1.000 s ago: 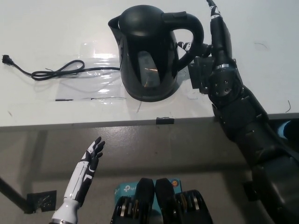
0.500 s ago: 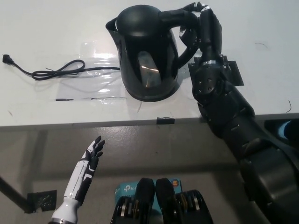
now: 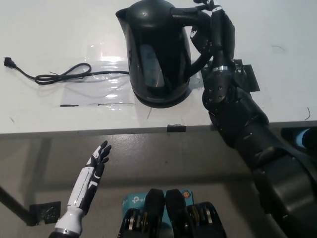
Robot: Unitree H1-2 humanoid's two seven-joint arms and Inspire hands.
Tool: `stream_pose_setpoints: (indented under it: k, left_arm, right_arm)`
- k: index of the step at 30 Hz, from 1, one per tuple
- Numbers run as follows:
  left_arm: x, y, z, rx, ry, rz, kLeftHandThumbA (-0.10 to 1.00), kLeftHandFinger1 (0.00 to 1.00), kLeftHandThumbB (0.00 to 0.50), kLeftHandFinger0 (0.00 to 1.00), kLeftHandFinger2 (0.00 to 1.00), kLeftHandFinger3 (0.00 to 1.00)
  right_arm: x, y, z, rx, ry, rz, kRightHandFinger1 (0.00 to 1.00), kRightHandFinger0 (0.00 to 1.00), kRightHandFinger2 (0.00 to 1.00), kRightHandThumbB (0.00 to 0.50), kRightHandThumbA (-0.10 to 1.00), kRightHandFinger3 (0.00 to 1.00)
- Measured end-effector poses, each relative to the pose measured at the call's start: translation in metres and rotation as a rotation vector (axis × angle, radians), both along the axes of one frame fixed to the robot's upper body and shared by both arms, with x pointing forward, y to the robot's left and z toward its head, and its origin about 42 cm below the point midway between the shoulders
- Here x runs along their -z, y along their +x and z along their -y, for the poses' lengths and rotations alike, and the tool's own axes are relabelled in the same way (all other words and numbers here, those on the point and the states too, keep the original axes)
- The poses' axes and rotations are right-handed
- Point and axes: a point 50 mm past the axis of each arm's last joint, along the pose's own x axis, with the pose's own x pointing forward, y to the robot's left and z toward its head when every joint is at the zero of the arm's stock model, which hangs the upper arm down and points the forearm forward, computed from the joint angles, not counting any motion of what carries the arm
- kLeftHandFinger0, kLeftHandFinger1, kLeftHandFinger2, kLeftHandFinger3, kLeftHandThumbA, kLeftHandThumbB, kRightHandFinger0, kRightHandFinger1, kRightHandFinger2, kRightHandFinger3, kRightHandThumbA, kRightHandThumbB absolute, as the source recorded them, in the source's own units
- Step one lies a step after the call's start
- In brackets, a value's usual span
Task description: Use the right hand to grab the handle of the kettle from the base and place it on the right side
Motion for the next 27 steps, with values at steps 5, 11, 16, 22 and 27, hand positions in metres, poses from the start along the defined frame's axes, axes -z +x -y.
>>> stream_pose_setpoints:
  k: [5, 11, 16, 22, 27]
  left_arm:
    - [0.000, 0.000, 0.000, 0.000, -0.001, 0.000, 1.00, 1.00, 0.500, 1.00, 1.00, 1.00]
    - [0.000, 0.000, 0.000, 0.000, -0.001, 0.000, 1.00, 1.00, 0.500, 1.00, 1.00, 1.00]
    - [0.000, 0.000, 0.000, 0.001, -0.001, 0.000, 1.00, 1.00, 0.500, 1.00, 1.00, 1.00]
    - [0.000, 0.000, 0.000, 0.000, 0.000, 0.000, 1.00, 1.00, 0.500, 1.00, 1.00, 1.00]
    - [0.000, 0.000, 0.000, -0.001, -0.002, 0.000, 1.00, 1.00, 0.500, 1.00, 1.00, 1.00]
  right_arm:
    - [-0.001, 0.000, 0.002, 0.007, 0.082, 0.000, 0.20, 0.00, 0.62, 0.138, -0.10, 0.64]
    - [-0.013, 0.001, 0.005, 0.023, 0.140, 0.051, 0.14, 0.00, 0.60, 0.076, -0.10, 0.68]
    - [-0.031, 0.003, 0.020, 0.077, 0.179, 0.133, 0.19, 0.00, 0.65, 0.044, -0.10, 0.69]
    - [-0.058, 0.005, 0.048, 0.133, 0.253, 0.232, 0.19, 0.00, 0.62, 0.027, -0.10, 0.77]
    - [-0.071, 0.007, 0.072, 0.166, 0.247, 0.286, 0.00, 0.00, 0.38, 0.057, -0.10, 0.60]
